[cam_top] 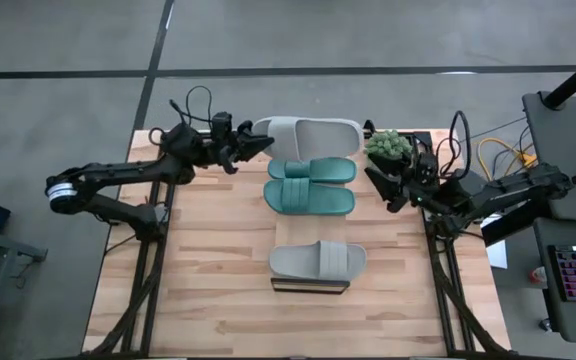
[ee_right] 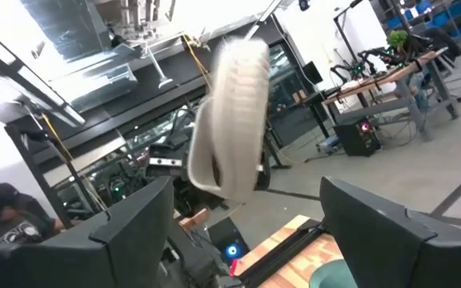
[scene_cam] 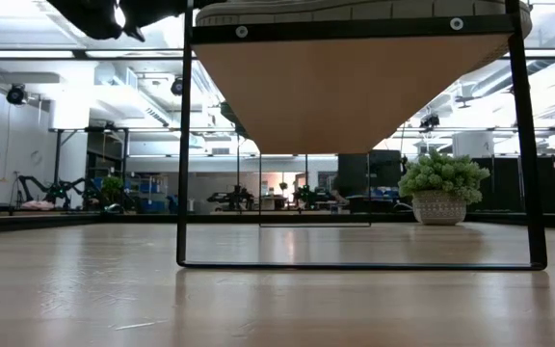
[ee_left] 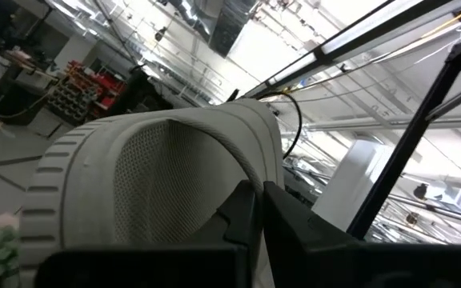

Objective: Pick and place slides into the shelf
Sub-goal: Put the gray slide on the shelf

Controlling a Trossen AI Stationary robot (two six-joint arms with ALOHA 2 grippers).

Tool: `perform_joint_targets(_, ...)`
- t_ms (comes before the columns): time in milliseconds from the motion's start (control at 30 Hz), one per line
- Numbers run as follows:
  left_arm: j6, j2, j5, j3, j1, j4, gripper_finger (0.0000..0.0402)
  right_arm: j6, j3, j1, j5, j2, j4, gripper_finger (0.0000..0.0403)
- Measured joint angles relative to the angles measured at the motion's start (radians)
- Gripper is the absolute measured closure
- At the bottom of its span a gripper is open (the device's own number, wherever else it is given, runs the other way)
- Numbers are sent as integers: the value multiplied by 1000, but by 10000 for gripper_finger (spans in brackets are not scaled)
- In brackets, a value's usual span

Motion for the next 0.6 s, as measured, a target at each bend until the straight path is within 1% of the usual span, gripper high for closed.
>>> perform_joint_targets(100, 4, 26, 11, 33, -10, 6, 401, -8, 0, -2, 0, 22, 22, 92)
perform_joint_targets(300, 7, 72, 19, 73, -25, -2, 401, -41, 0, -14, 0, 50, 91, 96)
perform_joint_targets(600, 2, 115, 15, 82, -36, -1, 401, -50, 0, -21, 0, 49, 120, 98)
